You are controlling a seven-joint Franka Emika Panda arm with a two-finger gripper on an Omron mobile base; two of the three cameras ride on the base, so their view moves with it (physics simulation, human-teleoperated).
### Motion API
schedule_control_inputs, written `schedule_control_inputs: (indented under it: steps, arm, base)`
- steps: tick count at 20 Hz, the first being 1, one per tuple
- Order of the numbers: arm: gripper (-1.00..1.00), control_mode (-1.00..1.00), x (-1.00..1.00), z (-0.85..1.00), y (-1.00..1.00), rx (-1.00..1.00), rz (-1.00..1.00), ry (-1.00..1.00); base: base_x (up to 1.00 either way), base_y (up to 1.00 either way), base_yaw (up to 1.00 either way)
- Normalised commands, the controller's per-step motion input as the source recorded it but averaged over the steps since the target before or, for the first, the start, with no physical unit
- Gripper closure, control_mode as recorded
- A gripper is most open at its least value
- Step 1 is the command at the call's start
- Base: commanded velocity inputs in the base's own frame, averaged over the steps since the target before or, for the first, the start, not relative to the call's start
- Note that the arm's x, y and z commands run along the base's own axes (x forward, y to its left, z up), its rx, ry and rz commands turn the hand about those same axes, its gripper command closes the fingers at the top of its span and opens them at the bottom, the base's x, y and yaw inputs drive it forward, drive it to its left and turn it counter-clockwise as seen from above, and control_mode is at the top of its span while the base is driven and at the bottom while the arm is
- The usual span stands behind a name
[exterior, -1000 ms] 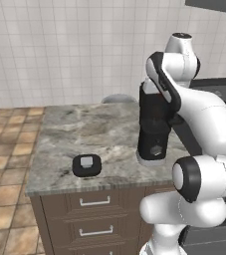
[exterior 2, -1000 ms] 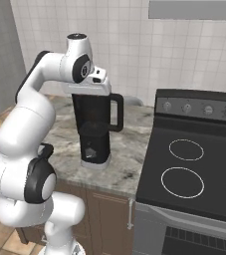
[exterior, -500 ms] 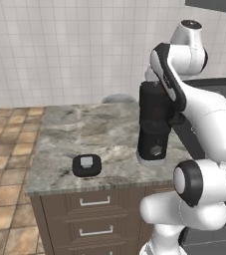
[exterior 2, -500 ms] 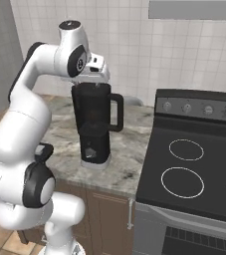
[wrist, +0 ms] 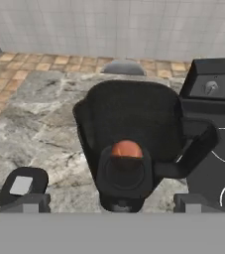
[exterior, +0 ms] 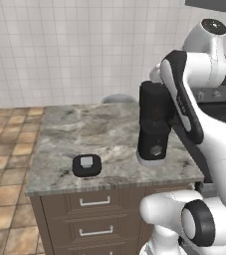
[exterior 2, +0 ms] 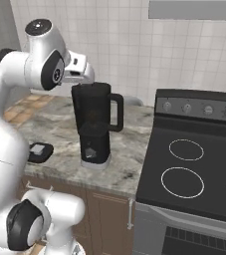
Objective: Grab the onion and garlic from the fridge, place them in the blender, close the lid, and turn on the blender to create a marinade.
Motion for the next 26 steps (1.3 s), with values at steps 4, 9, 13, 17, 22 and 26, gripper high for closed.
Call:
schedule_control_inputs:
  steps: [4,9,13,17,22,26]
  arm:
    - [-1.0,-1.0,-1.0,-0.7,0.16,0.0,-0.01,-0.12]
    - [-1.0,-1.0,-1.0,-0.77,0.1,0.0,-0.03,-0.03]
    - [-1.0,-1.0,-0.75,-0.65,0.01,0.0,-0.04,0.04]
    - [-1.0,-1.0,-0.04,-0.11,0.07,-0.01,0.0,0.05]
    - [-1.0,-1.0,-0.46,0.0,-0.01,0.0,-0.03,-0.08]
    - [-1.0,-1.0,-1.0,0.0,-0.17,0.02,-0.22,-0.2]
  base:
    - [0.0,0.0,0.0]
    - [0.0,0.0,0.0]
    - [0.0,0.0,0.0]
    - [0.0,0.0,0.0]
    - [0.0,0.0,0.0]
    - [0.0,0.0,0.0]
